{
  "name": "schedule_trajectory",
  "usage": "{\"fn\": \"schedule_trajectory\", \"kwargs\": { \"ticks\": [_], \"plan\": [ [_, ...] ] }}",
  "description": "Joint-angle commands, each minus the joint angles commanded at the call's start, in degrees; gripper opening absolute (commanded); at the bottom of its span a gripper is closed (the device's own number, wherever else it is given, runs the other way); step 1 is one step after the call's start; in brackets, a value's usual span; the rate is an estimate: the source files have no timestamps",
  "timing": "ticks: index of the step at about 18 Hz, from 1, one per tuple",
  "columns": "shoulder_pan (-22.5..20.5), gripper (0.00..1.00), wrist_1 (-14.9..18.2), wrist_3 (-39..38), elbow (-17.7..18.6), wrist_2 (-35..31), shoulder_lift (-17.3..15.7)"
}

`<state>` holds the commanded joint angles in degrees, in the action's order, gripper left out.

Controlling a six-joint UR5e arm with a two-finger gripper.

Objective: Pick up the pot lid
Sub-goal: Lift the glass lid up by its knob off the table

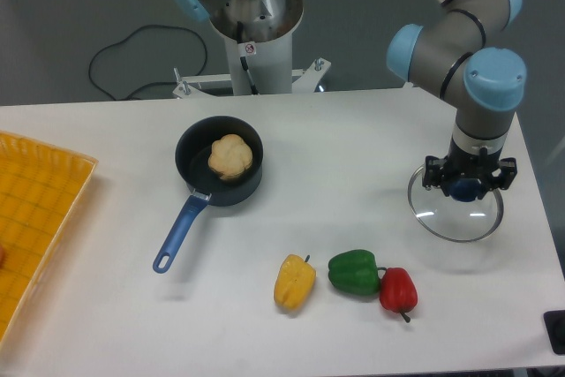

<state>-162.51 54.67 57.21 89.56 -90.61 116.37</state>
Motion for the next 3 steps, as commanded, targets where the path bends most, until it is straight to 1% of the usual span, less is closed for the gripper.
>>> {"fn": "schedule_trajectory", "kwargs": {
  "ticks": [1,3],
  "plan": [
    [0.0,0.60,0.0,0.1,0.0,0.0,0.0],
    [-0.1,0.56,0.1,0.1,0.0,-0.1,0.0]
  ]
}}
